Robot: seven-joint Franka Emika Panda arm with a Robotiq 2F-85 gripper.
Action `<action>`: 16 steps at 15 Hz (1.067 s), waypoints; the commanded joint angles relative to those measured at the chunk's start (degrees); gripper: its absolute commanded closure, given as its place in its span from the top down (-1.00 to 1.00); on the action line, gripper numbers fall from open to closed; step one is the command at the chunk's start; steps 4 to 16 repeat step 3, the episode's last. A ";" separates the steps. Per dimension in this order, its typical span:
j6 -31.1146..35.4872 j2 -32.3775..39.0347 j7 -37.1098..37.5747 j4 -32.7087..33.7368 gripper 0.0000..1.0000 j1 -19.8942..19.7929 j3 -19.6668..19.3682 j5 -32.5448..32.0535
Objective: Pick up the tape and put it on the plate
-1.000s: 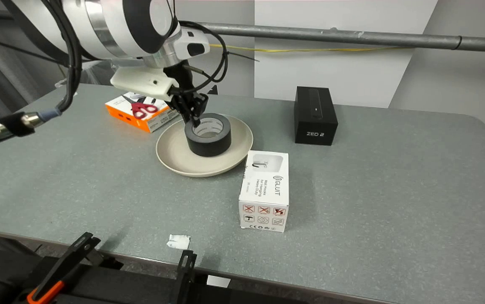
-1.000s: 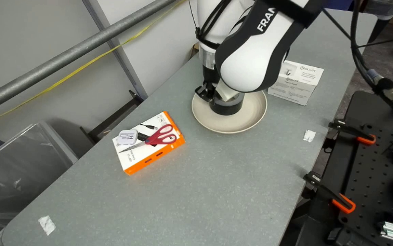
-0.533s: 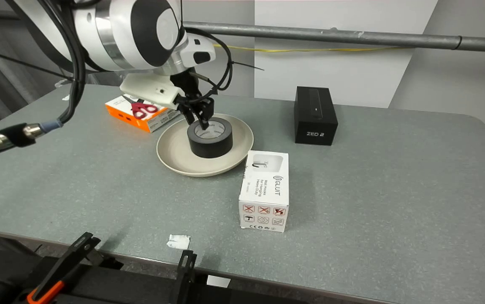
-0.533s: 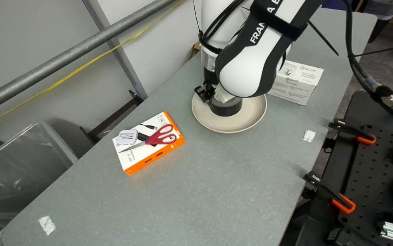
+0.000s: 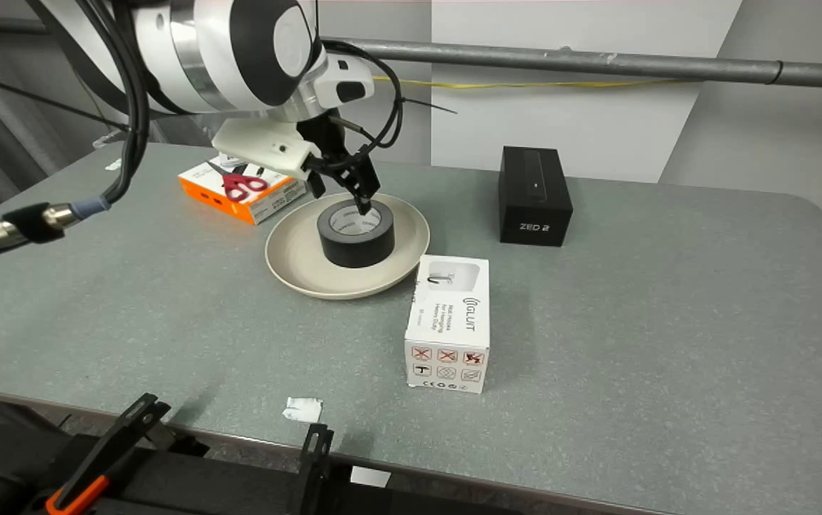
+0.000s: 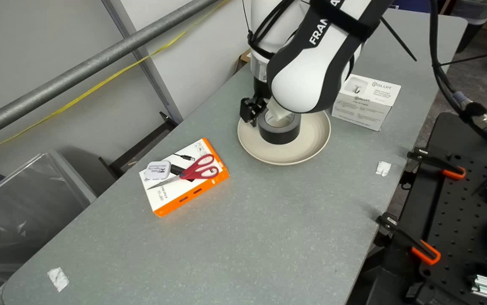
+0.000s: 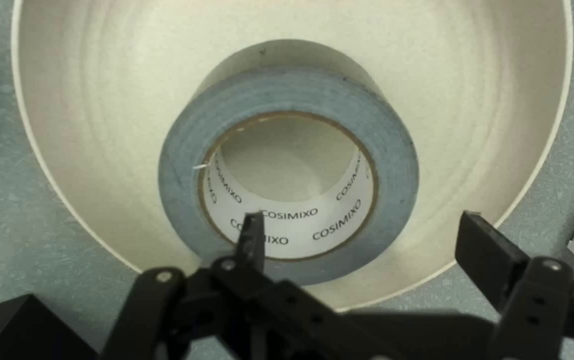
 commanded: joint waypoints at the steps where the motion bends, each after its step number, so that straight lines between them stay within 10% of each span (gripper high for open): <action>1: -0.63 0.07 -1.06 0.26 1.00 0.79 -0.66 1.25; 16: -1.03 0.07 -1.00 0.53 1.00 0.81 -0.66 1.17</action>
